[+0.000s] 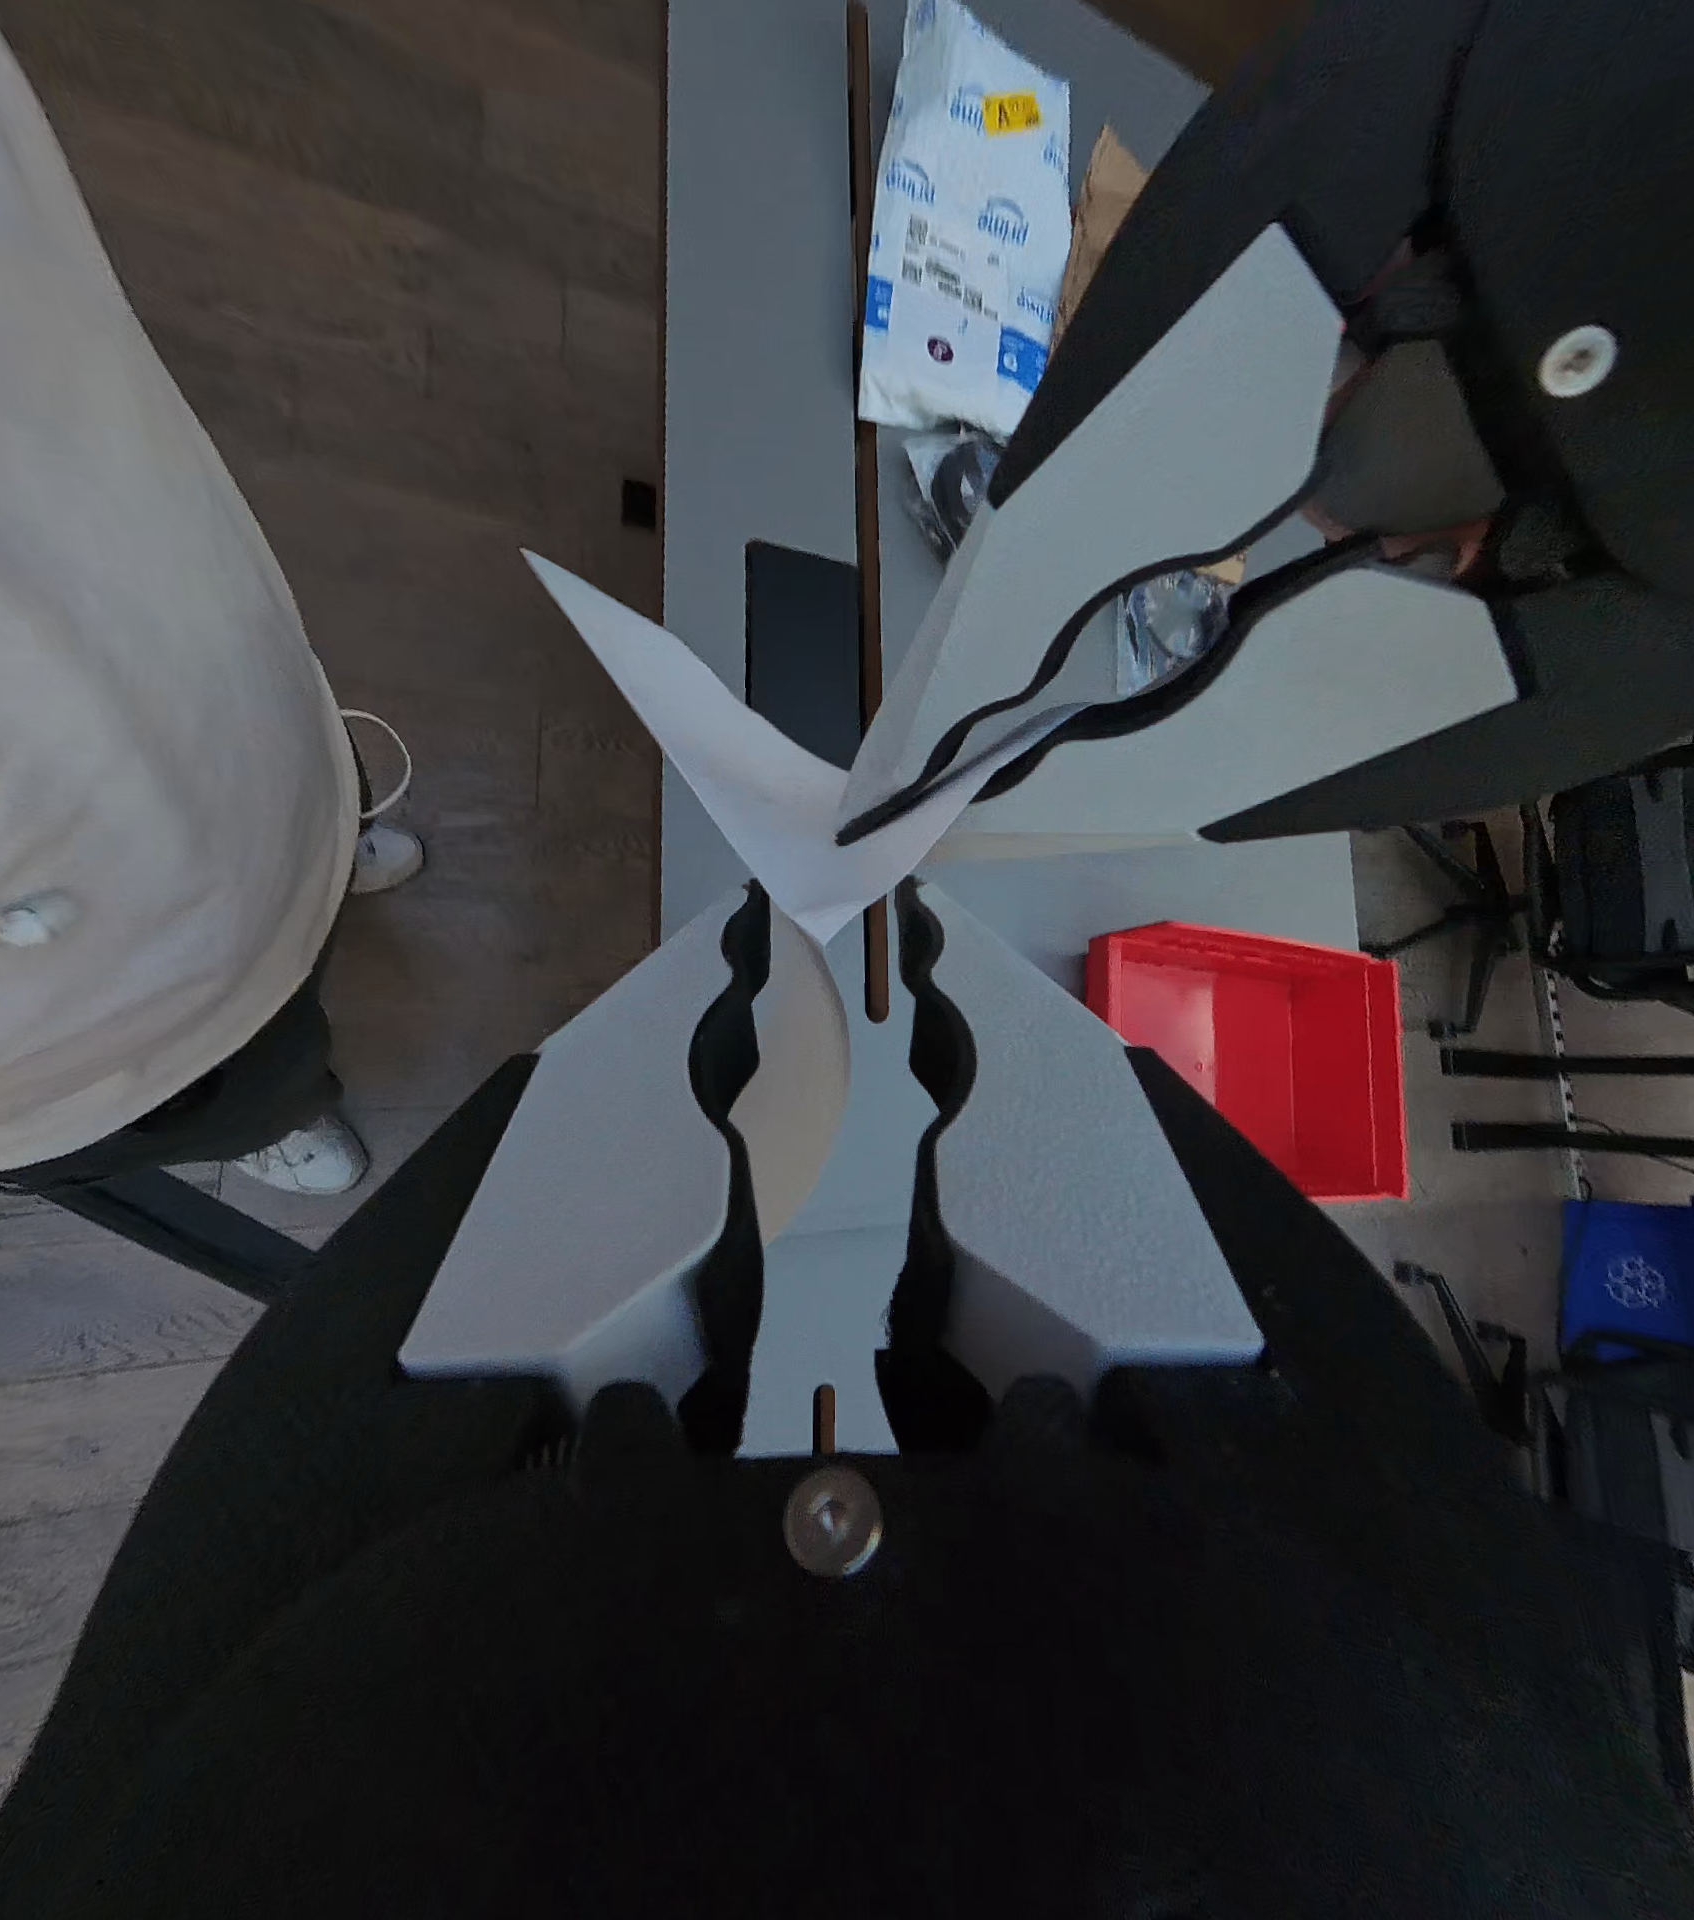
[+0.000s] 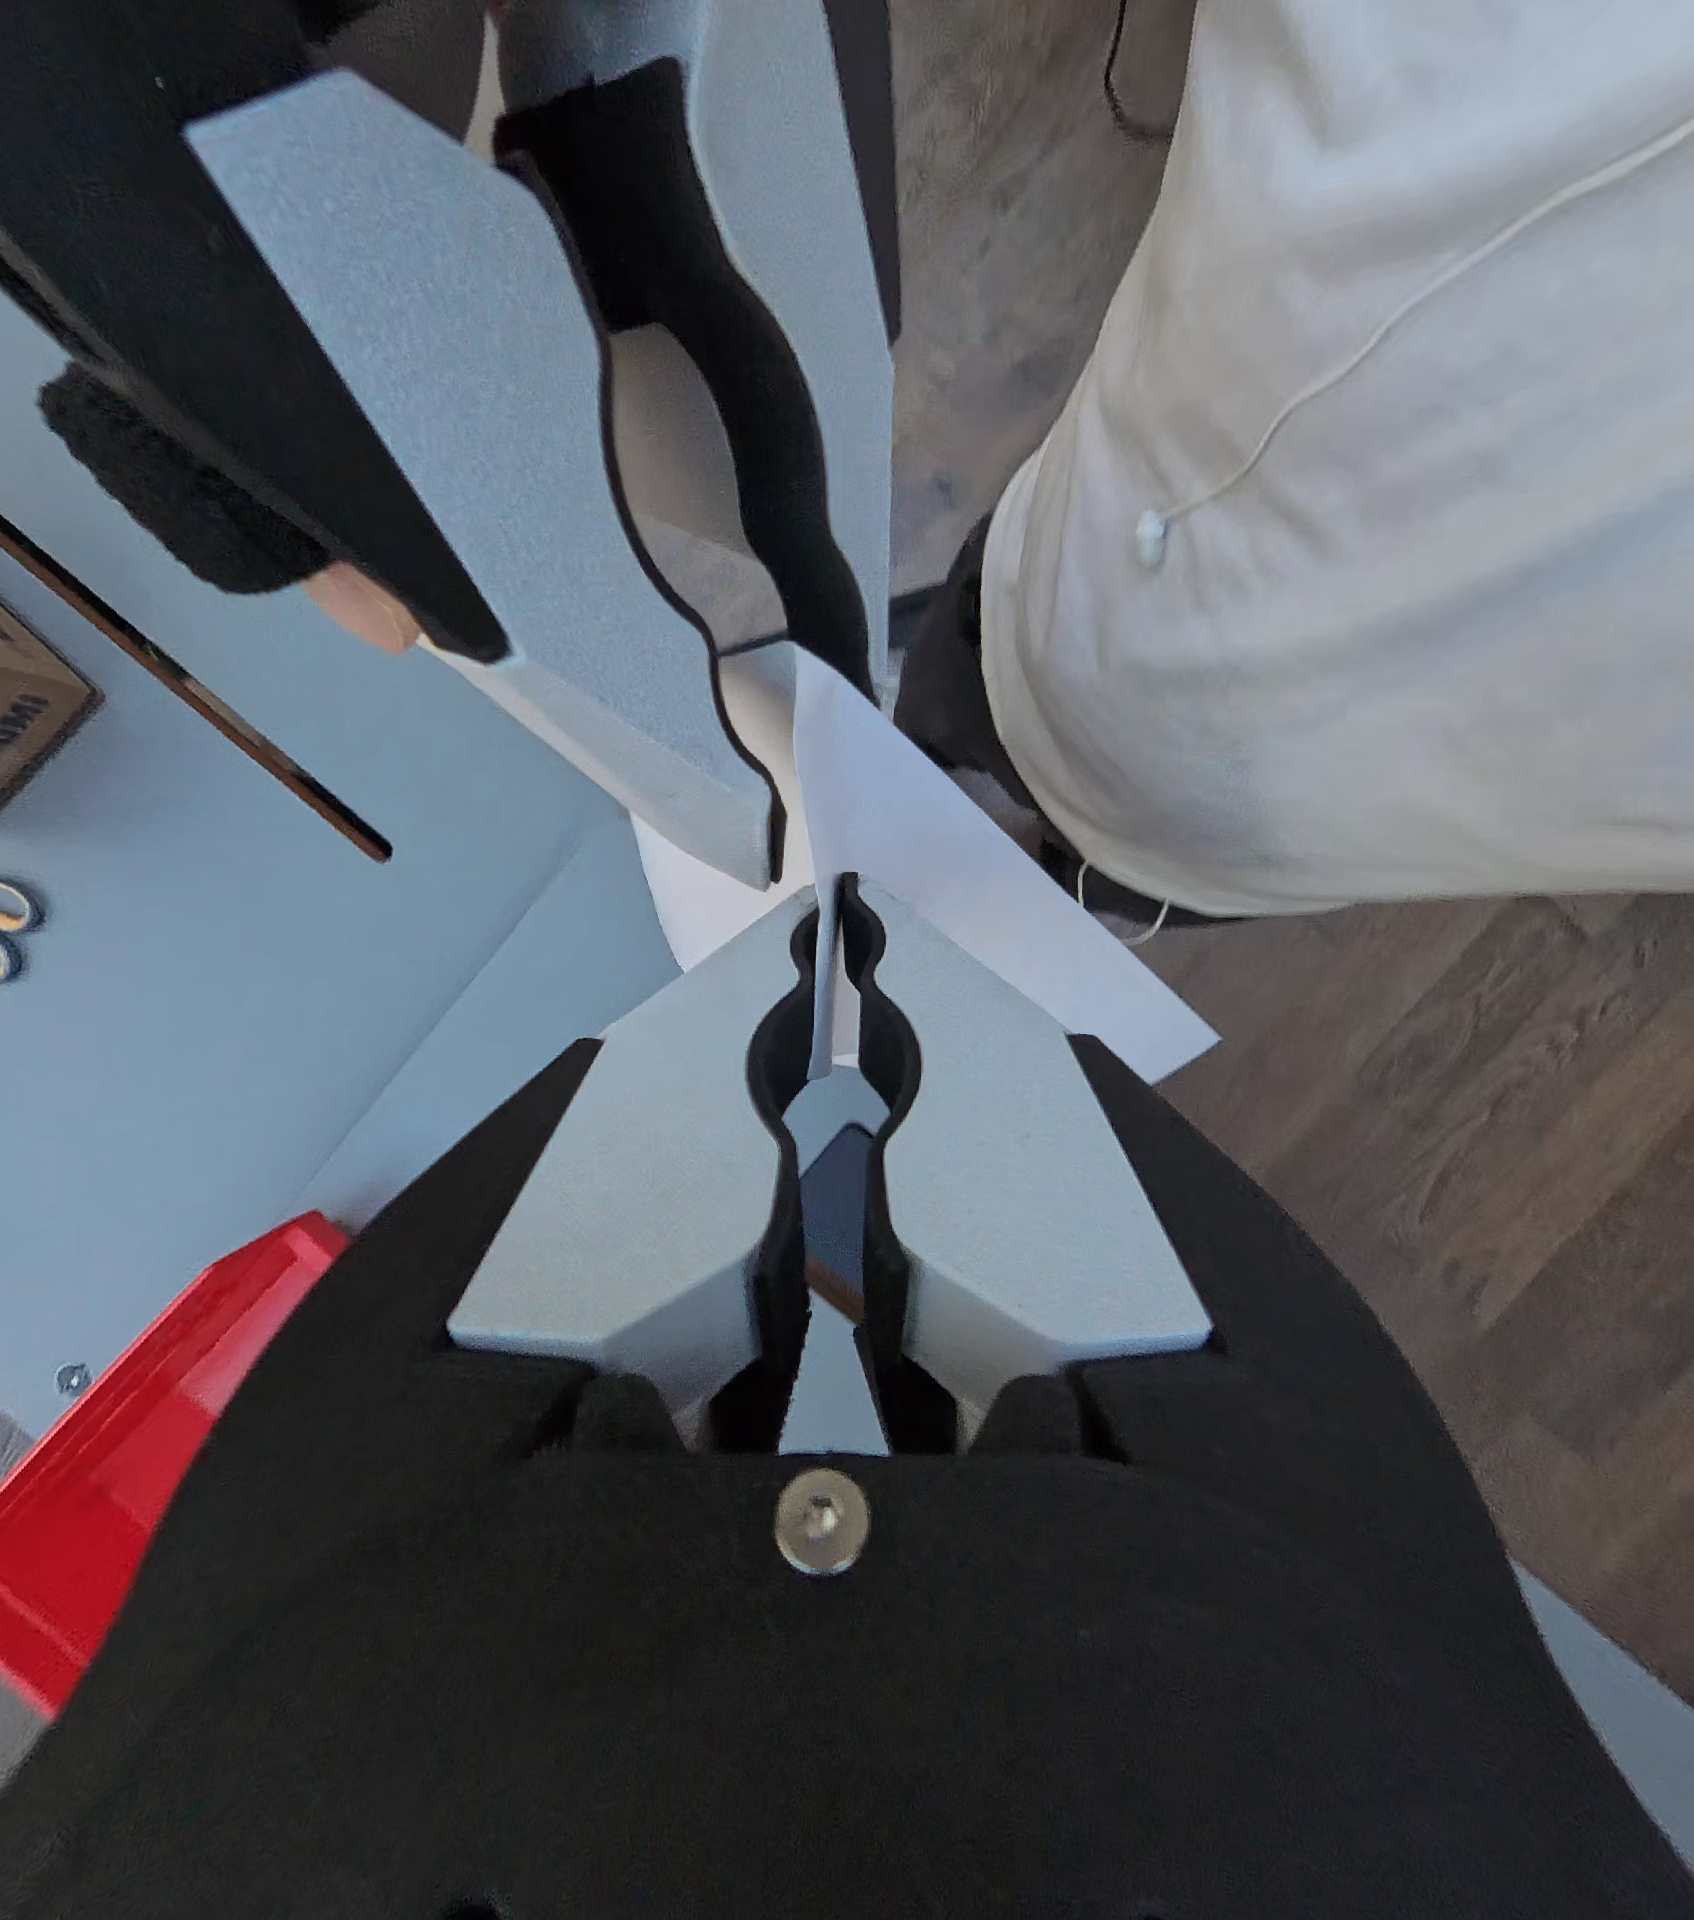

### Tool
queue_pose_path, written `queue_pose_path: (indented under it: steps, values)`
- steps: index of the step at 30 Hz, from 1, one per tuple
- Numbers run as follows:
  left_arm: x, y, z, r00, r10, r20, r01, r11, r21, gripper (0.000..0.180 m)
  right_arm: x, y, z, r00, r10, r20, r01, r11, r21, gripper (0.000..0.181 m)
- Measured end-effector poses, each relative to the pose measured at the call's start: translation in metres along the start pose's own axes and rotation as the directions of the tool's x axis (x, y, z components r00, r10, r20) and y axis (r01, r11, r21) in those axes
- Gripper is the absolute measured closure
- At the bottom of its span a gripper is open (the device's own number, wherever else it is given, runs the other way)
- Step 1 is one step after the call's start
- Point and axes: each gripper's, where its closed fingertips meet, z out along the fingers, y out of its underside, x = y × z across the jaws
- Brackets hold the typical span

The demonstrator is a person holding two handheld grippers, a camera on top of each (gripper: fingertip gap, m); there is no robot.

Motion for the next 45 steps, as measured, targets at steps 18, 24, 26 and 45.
queue_pose_path:
  steps: [18, 24, 26, 45]
  values:
    - [0.011, -0.039, -0.046, 0.909, -0.015, 0.416, -0.086, 0.971, 0.223, 0.18, 0.012, -0.024, -0.039, 0.997, -0.032, 0.064, 0.012, 0.958, 0.287, 0.181]
    - [0.021, -0.045, -0.034, 0.873, 0.09, 0.48, -0.185, 0.971, 0.154, 0.18, 0.023, -0.028, -0.052, 0.998, -0.067, 0.0, 0.063, 0.94, 0.334, 0.172]
    - [0.029, -0.044, -0.031, 0.889, 0.116, 0.442, -0.196, 0.971, 0.139, 0.18, 0.018, -0.023, -0.054, 0.991, -0.131, -0.009, 0.126, 0.929, 0.348, 0.171]
    - [0.057, -0.045, -0.014, 0.936, 0.242, 0.255, -0.294, 0.936, 0.193, 0.152, -0.006, 0.025, -0.1, 0.893, -0.407, 0.193, 0.329, 0.882, 0.338, 0.181]
